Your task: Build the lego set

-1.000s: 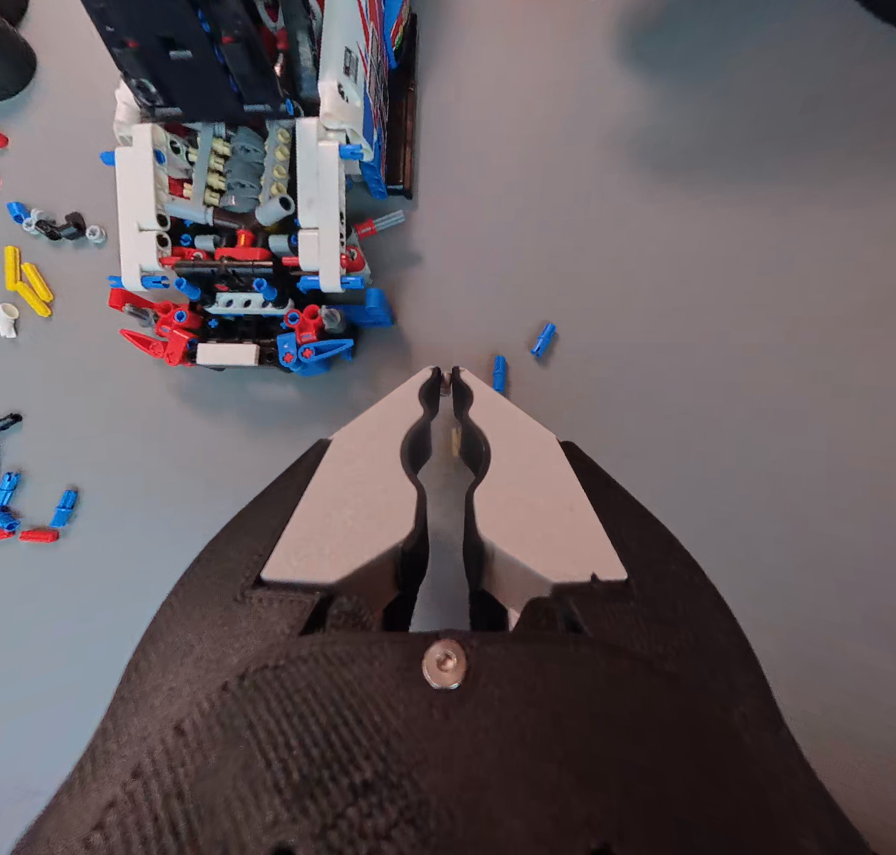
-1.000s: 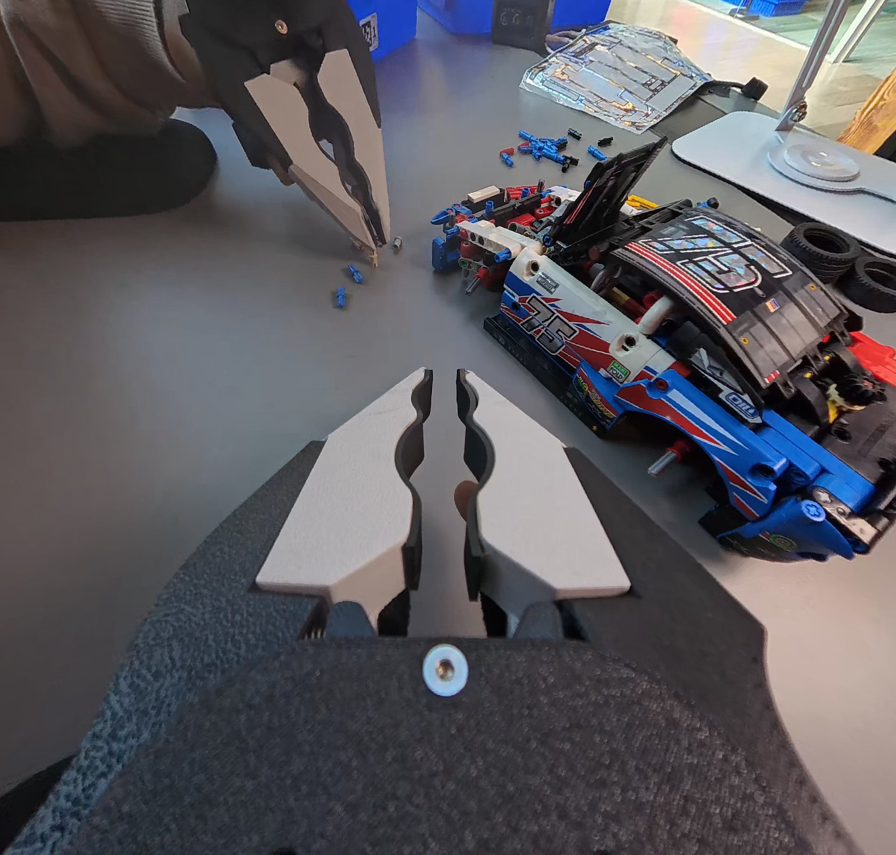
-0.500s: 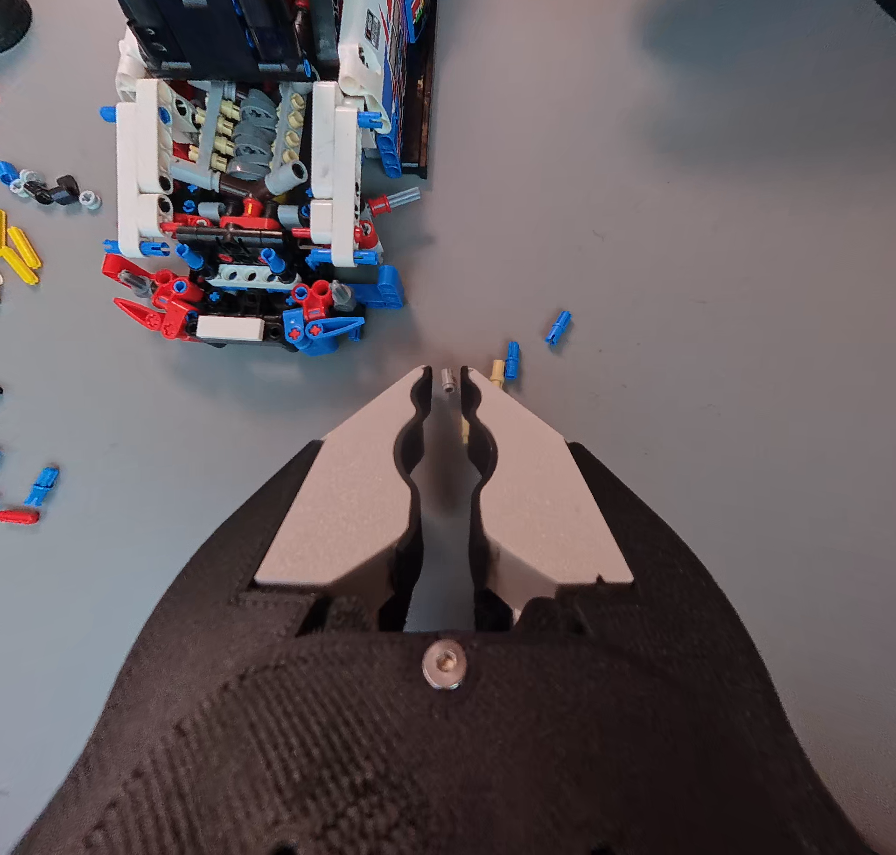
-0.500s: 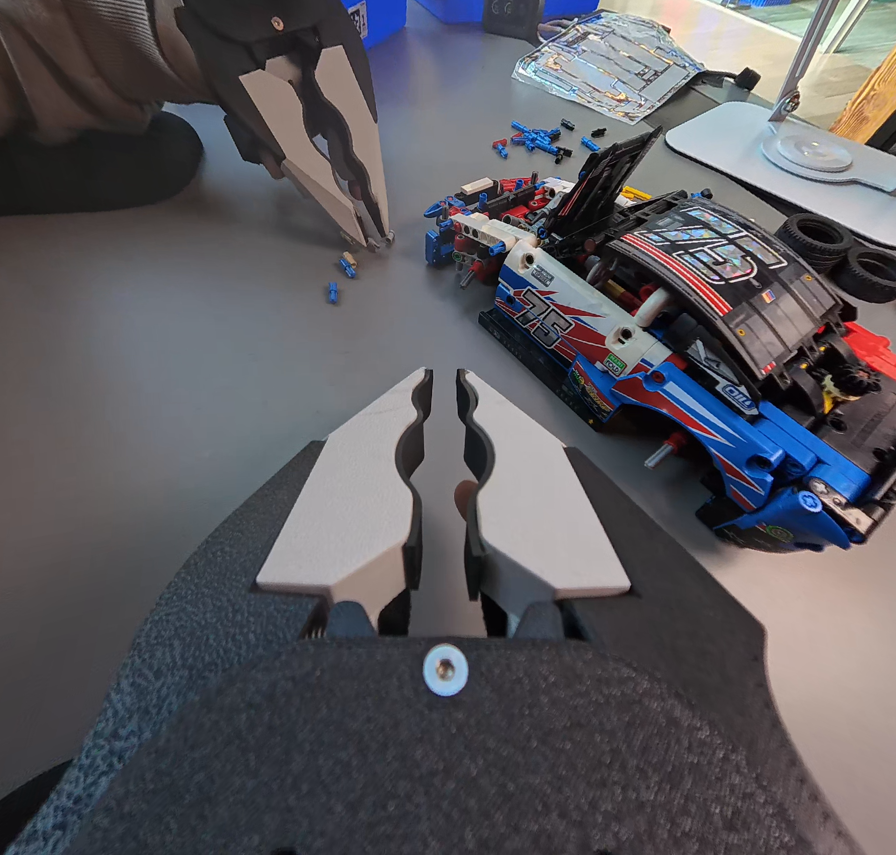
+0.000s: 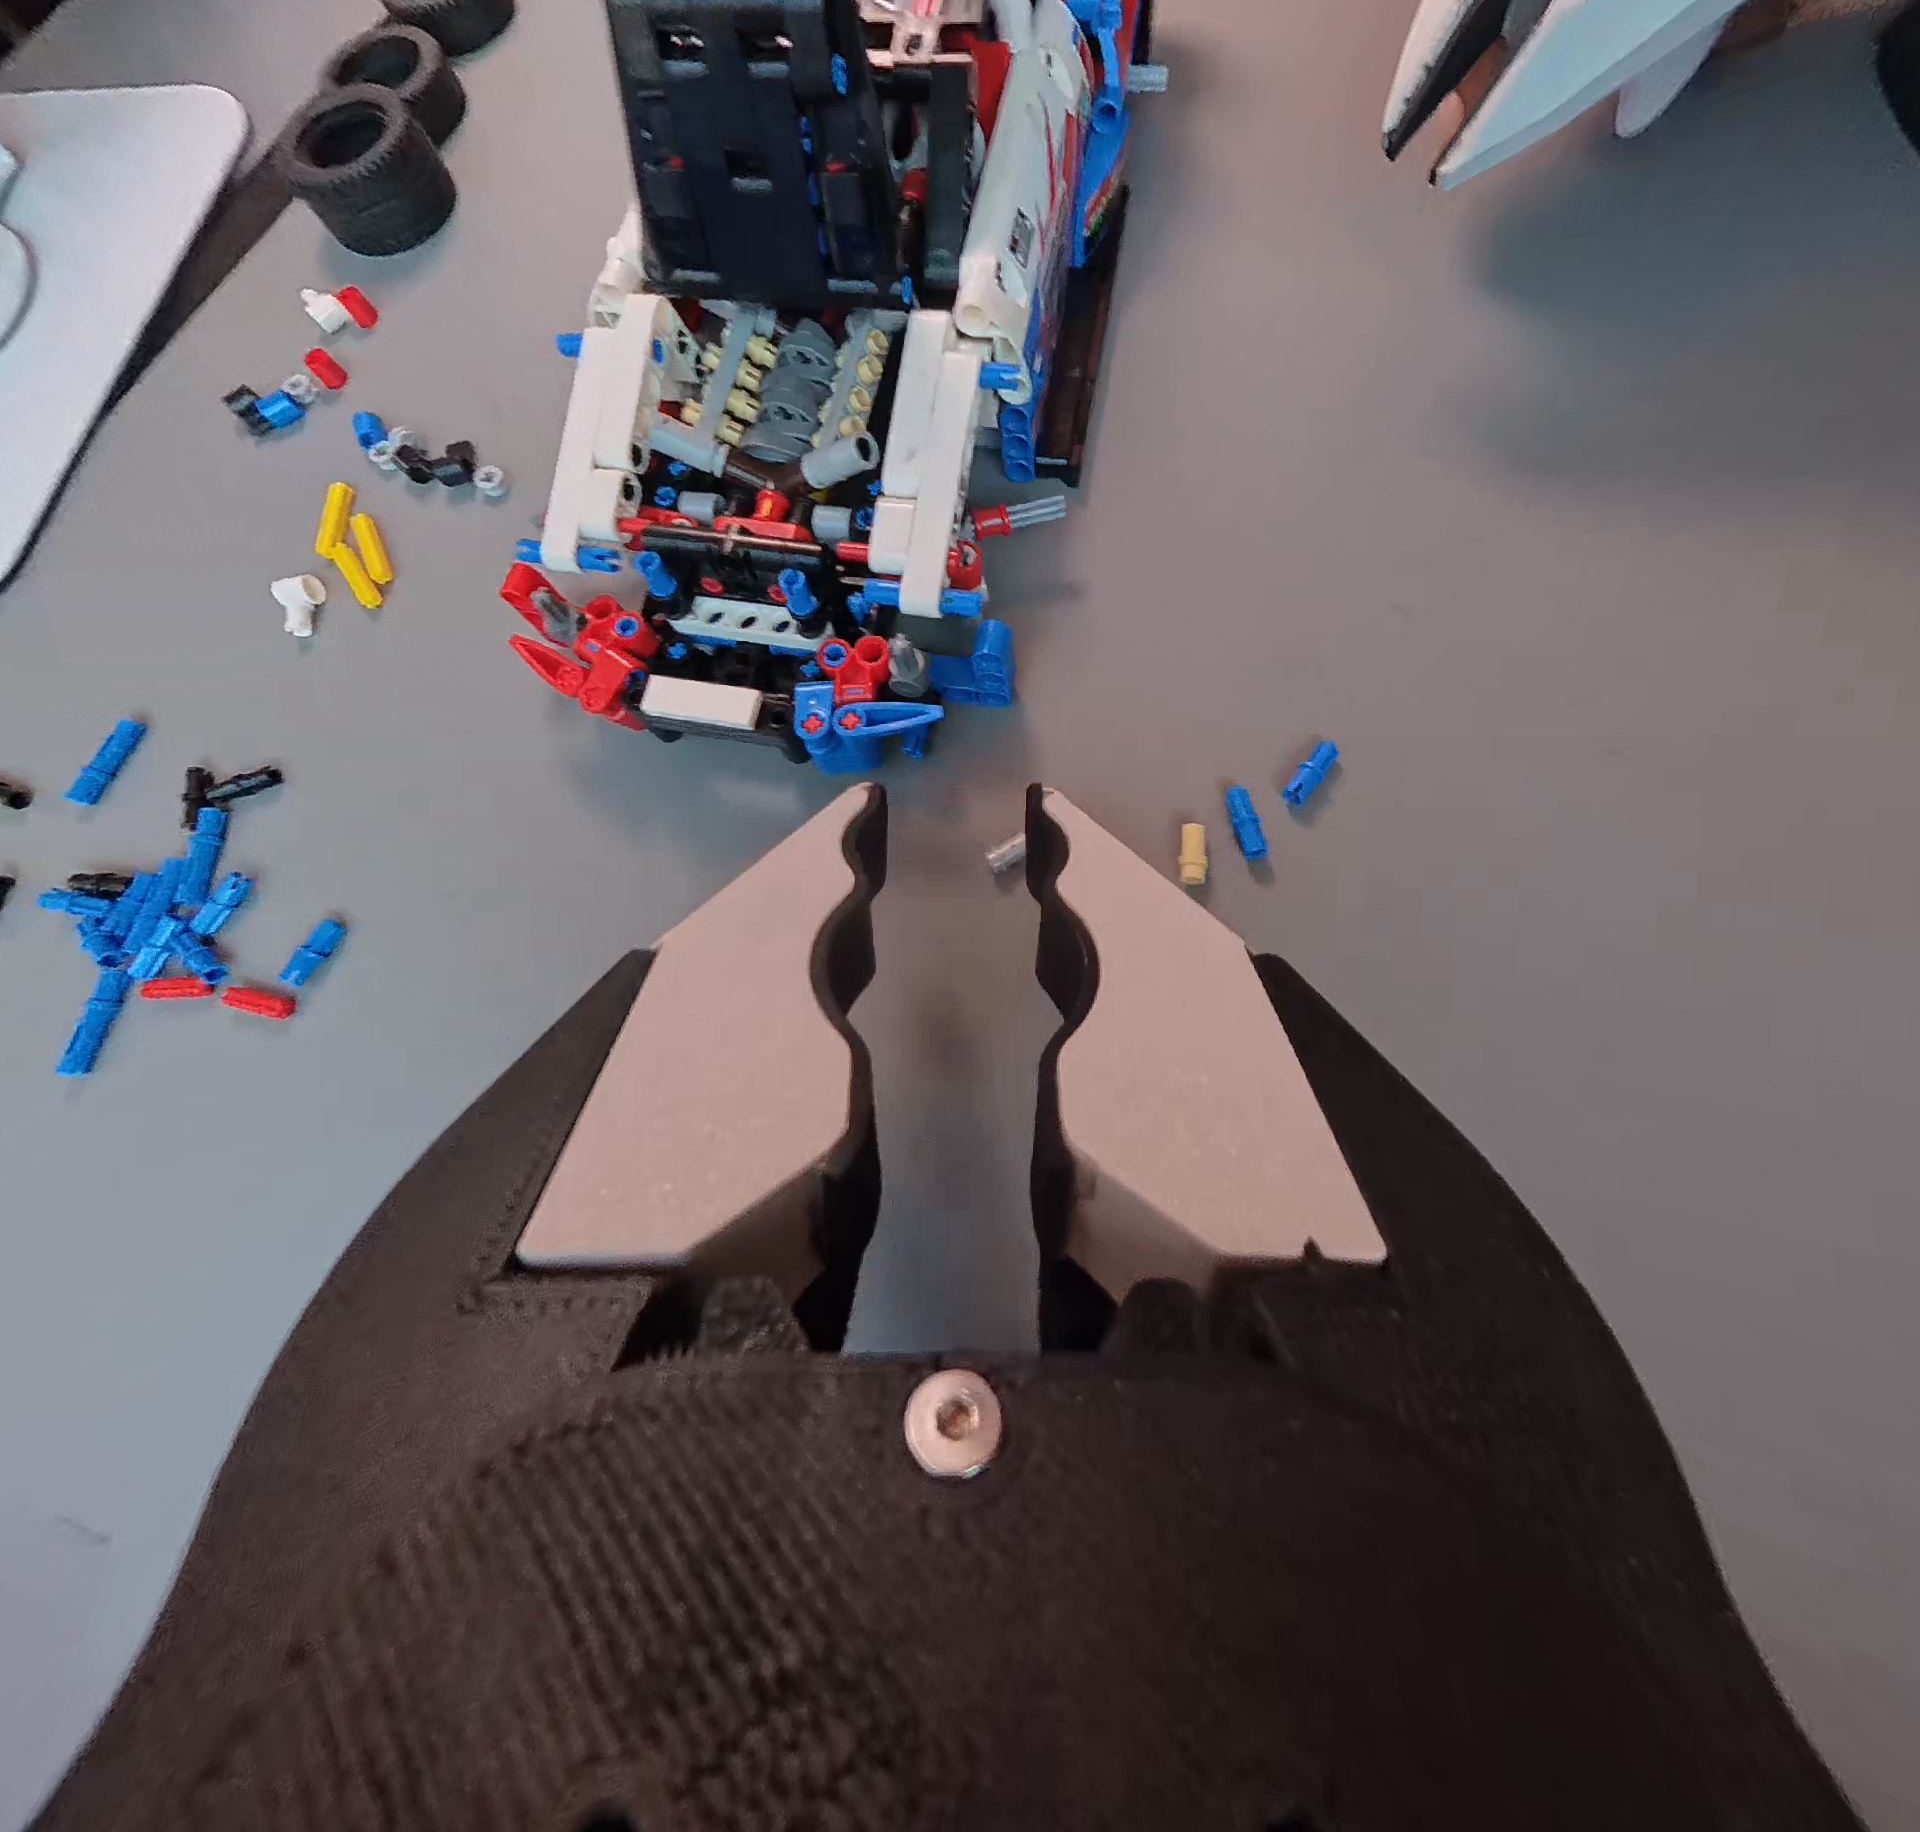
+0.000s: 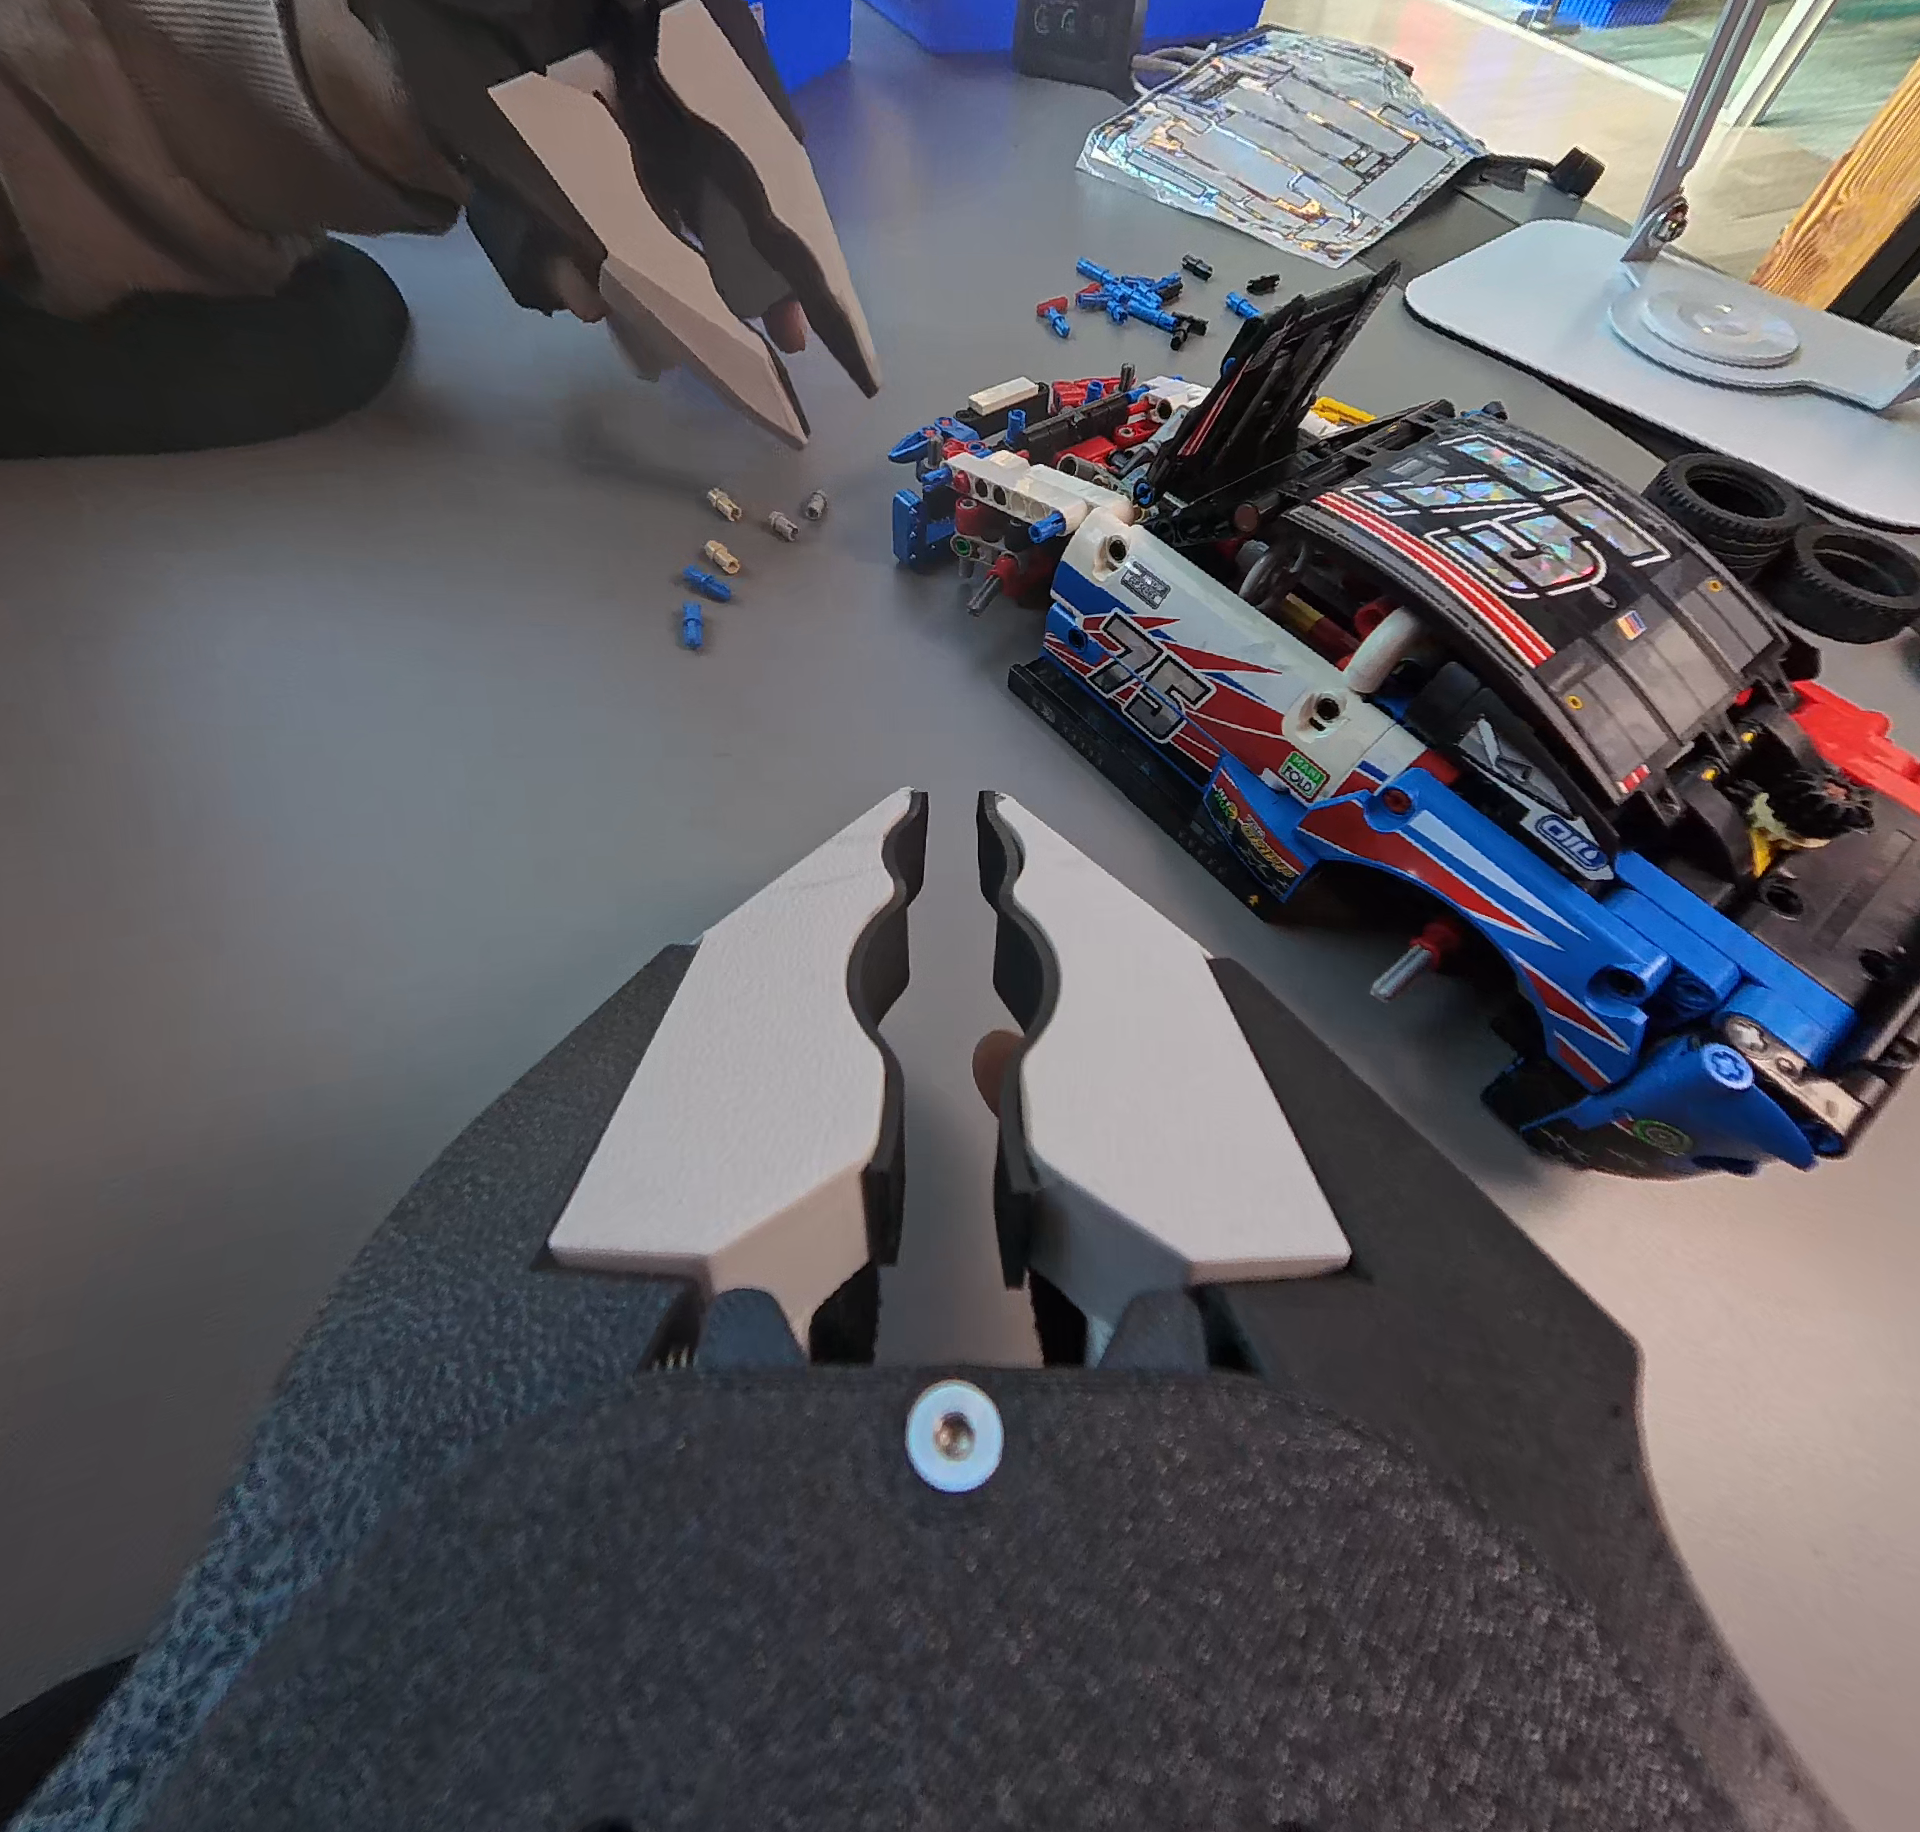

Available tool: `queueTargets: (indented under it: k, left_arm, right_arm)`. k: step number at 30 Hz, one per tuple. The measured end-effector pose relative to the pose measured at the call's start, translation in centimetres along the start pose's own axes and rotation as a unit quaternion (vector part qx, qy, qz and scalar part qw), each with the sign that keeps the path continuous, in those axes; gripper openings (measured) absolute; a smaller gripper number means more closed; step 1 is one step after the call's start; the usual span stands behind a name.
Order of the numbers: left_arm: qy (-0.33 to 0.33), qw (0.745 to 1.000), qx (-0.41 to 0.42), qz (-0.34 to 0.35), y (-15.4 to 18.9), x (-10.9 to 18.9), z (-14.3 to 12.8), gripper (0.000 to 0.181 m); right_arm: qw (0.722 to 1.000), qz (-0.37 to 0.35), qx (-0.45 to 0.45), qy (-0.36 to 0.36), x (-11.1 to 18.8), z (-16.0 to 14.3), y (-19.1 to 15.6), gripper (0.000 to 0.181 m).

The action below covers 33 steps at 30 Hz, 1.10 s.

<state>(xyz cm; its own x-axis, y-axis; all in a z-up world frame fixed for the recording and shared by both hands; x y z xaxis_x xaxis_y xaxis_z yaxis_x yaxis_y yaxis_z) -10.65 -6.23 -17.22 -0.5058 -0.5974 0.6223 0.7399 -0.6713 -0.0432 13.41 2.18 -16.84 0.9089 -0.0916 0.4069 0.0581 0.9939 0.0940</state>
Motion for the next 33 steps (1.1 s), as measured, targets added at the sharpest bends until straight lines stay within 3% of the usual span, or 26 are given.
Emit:
queueTargets:
  k: [1, 10, 17, 28, 33]
  left_arm:
    - [0.022, 1.000, 0.005, 0.018, -0.4, 0.1, 0.1, 0.025]
    - [0.187, 0.974, 0.086, 0.096, -2.3, 2.0, 0.5, 0.029]
    - [0.246, 0.954, 0.097, 0.142, -2.8, 3.6, 1.1, 0.027]
    - [0.295, 0.931, 0.098, 0.192, -3.5, 6.0, 1.5, 0.020]
    - [0.305, 0.916, 0.069, 0.251, -6.1, 8.0, 3.8, 0.020]
  right_arm:
    - [1.000, -0.002, 0.000, 0.001, 0.0, 0.0, 0.0, 0.006]
    - [0.999, -0.025, -0.002, 0.043, -0.4, 1.1, -0.1, 0.006]
    - [0.994, -0.057, -0.002, 0.095, -0.9, 2.2, 0.0, 0.005]
    - [0.968, -0.189, -0.021, 0.162, 0.6, 2.6, 3.4, 0.002]
    - [0.964, -0.205, -0.034, 0.164, 0.7, 2.5, 4.1, 0.002]
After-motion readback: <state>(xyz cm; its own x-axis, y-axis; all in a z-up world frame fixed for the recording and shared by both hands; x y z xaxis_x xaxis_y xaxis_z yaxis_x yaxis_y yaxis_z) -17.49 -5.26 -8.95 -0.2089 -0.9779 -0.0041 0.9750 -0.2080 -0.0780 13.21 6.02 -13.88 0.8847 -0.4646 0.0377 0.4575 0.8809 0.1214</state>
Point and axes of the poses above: each gripper's, where its closed fingertips meet, x back along the fingers, z out of its top, y = z × x across the jaws, the point moved 7 cm from there along x, back along the fingers, and after that the axes turned 6 degrees about -z, right-handed, at the moved point
